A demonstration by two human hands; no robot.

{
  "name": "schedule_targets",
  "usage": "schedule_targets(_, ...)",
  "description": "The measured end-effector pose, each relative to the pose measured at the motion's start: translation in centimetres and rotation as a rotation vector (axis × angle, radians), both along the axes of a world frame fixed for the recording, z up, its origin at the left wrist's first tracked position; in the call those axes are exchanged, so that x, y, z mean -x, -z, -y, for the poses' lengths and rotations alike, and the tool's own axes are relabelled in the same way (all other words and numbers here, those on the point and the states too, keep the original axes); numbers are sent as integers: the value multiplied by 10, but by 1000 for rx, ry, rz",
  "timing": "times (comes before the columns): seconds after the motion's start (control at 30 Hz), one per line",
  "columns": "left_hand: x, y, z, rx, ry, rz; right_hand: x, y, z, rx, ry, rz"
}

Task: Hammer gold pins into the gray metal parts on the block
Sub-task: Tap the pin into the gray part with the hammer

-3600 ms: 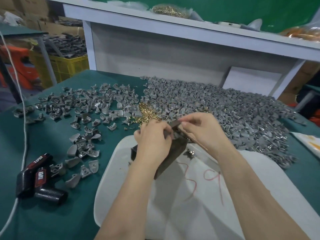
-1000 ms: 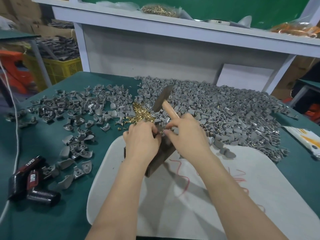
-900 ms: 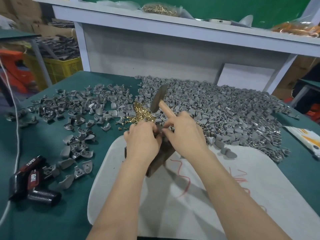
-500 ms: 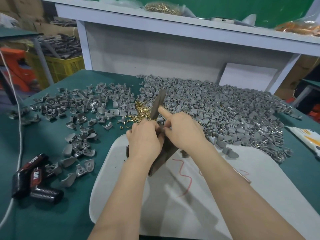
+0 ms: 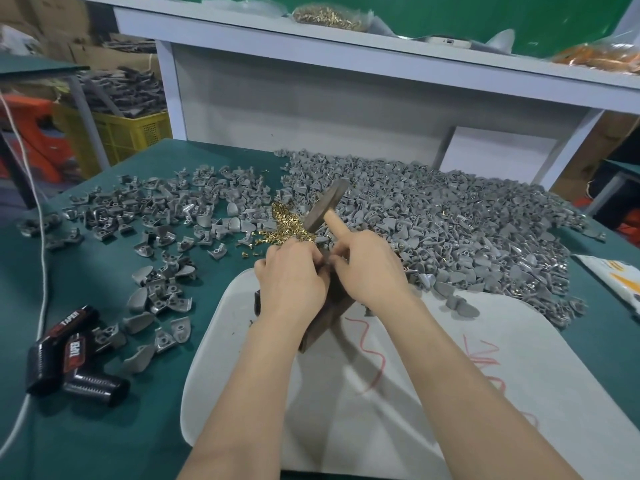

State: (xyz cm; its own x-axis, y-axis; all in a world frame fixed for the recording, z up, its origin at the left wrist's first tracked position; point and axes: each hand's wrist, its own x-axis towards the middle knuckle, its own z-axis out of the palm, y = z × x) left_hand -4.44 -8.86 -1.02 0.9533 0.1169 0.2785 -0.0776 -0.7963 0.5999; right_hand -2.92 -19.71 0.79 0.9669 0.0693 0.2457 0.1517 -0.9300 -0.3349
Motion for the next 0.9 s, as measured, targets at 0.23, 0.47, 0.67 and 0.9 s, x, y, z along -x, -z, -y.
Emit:
schedule_targets(0.23, 0, -2, 1, -41, 10, -6, 5, -3, -8, 143, 13, 28)
schedule_targets(0.47, 0, -3, 2, -44, 7, -20, 5, -5, -9, 170, 15, 7)
schedule_targets(0.67, 2, -3, 0, 6, -7, -16, 6, -7, 7, -8, 9, -32)
schedule_targets(0.9, 3, -4, 3, -2, -18, -24, 40, -17, 42, -169, -3, 122)
